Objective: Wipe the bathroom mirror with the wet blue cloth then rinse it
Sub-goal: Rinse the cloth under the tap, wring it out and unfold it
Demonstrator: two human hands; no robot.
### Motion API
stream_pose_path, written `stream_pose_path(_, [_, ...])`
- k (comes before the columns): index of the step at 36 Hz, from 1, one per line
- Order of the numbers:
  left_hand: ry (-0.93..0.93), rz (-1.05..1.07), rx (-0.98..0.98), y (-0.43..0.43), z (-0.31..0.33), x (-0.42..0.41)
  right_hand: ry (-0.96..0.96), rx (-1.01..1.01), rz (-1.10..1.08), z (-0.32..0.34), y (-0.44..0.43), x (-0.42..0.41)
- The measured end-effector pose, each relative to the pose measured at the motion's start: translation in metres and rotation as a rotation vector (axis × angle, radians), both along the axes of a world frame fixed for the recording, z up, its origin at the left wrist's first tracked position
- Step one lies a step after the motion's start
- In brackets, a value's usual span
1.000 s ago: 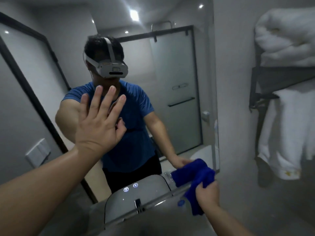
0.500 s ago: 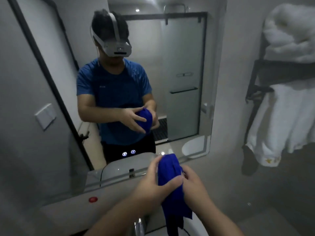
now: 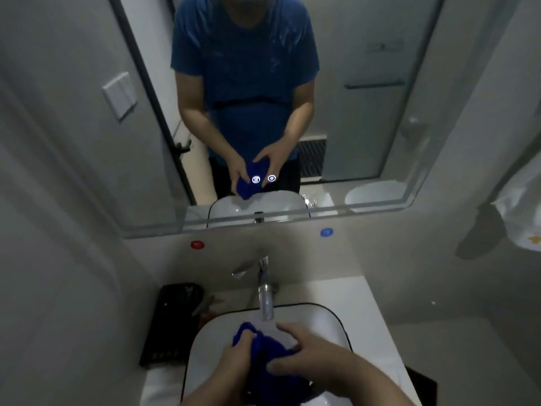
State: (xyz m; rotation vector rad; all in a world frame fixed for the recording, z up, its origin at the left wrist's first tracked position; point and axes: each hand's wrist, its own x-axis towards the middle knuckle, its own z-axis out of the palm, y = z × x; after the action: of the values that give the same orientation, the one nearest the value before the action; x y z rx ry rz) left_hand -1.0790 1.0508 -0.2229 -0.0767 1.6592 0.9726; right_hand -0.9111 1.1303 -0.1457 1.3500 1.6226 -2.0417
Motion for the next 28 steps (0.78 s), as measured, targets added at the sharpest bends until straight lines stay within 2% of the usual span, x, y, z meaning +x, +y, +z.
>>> stream_pose_path(1, [-0.054, 0.069, -0.042, -0.002, -0.041, -0.009, -0.024, 0.023, 0.025, -0.014, -0.004, -0.003])
stream_pose_path(3, [-0.170, 0.104, -0.031, -0.010, -0.047, -0.003, -0.032, 0.110, 0.038, -0.040, -0.012, -0.013])
stream_pose_path(7, [-0.165, 0.234, 0.057, -0.007, -0.054, 0.008, -0.023, 0.346, -0.008, -0.076, -0.011, -0.022])
stream_pose_path(8, [-0.129, 0.178, 0.056, -0.009, -0.062, 0.009, -0.043, 0.418, 0.005, -0.087, -0.009, -0.022])
stream_pose_path(11, [0.131, -0.249, -0.141, -0.029, -0.085, 0.002, -0.189, 0.563, -0.023, -0.133, 0.002, -0.011])
stream_pose_path(14, [0.293, -0.352, -0.202, -0.045, -0.097, -0.010, -0.359, 0.750, -0.098, -0.174, 0.018, 0.009])
stream_pose_path(16, [0.272, -0.369, -0.234, -0.042, -0.086, -0.015, -0.462, 0.834, -0.180, -0.187, 0.031, 0.020])
stream_pose_path(19, [0.264, -0.294, -0.163, -0.019, -0.059, -0.022, -0.601, 0.762, -0.291, -0.200, 0.050, 0.033])
stream_pose_path(21, [0.294, -0.243, -0.065, 0.003, -0.040, -0.030, -0.628, 0.598, -0.366, -0.214, 0.059, 0.040])
stream_pose_path(23, [0.272, -0.148, -0.010, 0.027, -0.025, -0.040, -0.601, 0.457, -0.416, -0.229, 0.064, 0.049])
stream_pose_path(28, [0.034, 0.105, 0.136, 0.069, -0.017, -0.065, -0.482, 0.386, -0.565, -0.243, 0.066, 0.062])
